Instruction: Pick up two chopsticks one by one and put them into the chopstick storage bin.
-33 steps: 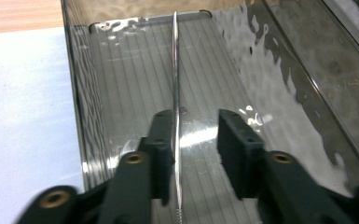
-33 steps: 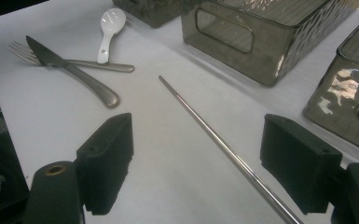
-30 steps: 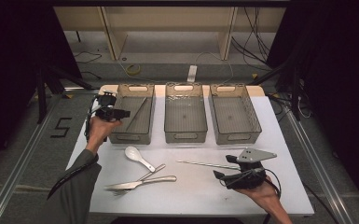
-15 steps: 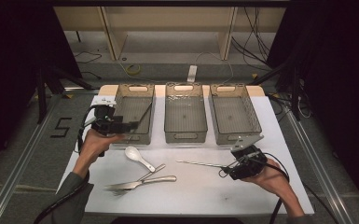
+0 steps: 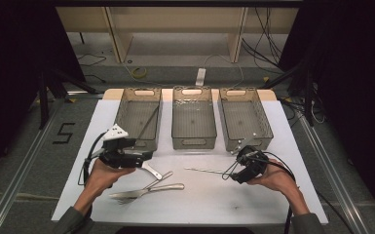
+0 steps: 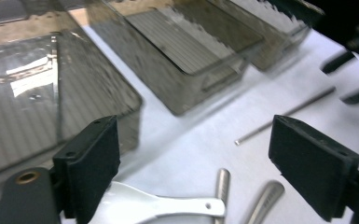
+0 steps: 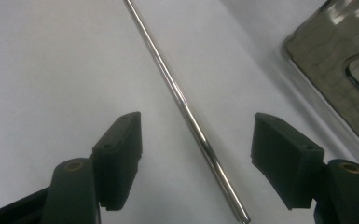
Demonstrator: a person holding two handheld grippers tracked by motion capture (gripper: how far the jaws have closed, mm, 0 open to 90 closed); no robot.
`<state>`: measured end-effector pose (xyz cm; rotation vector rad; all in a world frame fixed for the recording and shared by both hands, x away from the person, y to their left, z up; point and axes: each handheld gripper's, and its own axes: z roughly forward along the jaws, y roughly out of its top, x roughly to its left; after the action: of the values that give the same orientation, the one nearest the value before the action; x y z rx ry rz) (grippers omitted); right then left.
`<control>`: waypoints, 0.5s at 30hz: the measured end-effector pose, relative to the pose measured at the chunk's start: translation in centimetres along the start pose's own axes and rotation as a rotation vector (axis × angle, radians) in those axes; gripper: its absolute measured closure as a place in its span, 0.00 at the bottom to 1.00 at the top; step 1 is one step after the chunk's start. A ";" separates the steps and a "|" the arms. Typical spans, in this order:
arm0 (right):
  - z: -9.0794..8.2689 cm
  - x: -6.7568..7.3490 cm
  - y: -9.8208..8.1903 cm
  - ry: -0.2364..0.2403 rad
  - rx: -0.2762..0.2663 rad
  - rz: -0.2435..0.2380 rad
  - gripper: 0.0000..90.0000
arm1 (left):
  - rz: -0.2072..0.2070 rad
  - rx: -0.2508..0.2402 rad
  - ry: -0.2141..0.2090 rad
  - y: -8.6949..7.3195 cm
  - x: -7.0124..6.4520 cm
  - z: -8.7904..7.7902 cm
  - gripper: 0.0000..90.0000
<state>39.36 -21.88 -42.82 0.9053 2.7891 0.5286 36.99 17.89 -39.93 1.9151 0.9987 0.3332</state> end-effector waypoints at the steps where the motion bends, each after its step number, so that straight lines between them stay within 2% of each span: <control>1: 0.2 -0.1 0.1 0.006 0.013 0.000 0.38 | 0.003 -0.003 -0.007 -0.3 -0.3 0.1 0.17; 3: 0.6 -0.2 0.3 0.012 0.036 0.002 0.38 | 0.007 -0.008 -0.016 -0.7 -0.8 0.2 0.17; 5: 0.8 -0.3 0.4 0.019 0.049 -0.002 0.40 | -0.019 -0.018 -0.053 -1.1 -1.3 0.3 0.17; 6: 0.9 -0.3 0.5 0.020 0.054 0.003 0.41 | -0.018 -0.018 -0.057 -1.2 -1.6 0.3 0.17; 9: 1.1 -0.5 0.8 0.025 0.068 -0.001 0.44 | 0.024 -0.007 -0.045 -1.3 -2.3 0.3 0.16; 12: 1.2 -0.6 0.8 0.023 0.081 -0.001 0.47 | 0.012 -0.016 -0.048 -1.6 -2.1 0.0 0.16; 15: 1.4 -0.6 0.9 0.027 0.092 -0.005 0.50 | 0.024 -0.004 -0.016 -1.9 -1.9 -0.2 0.16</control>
<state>40.68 -21.18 -43.76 0.9152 2.8600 0.4184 34.72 17.09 -41.12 1.9239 0.9645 0.3326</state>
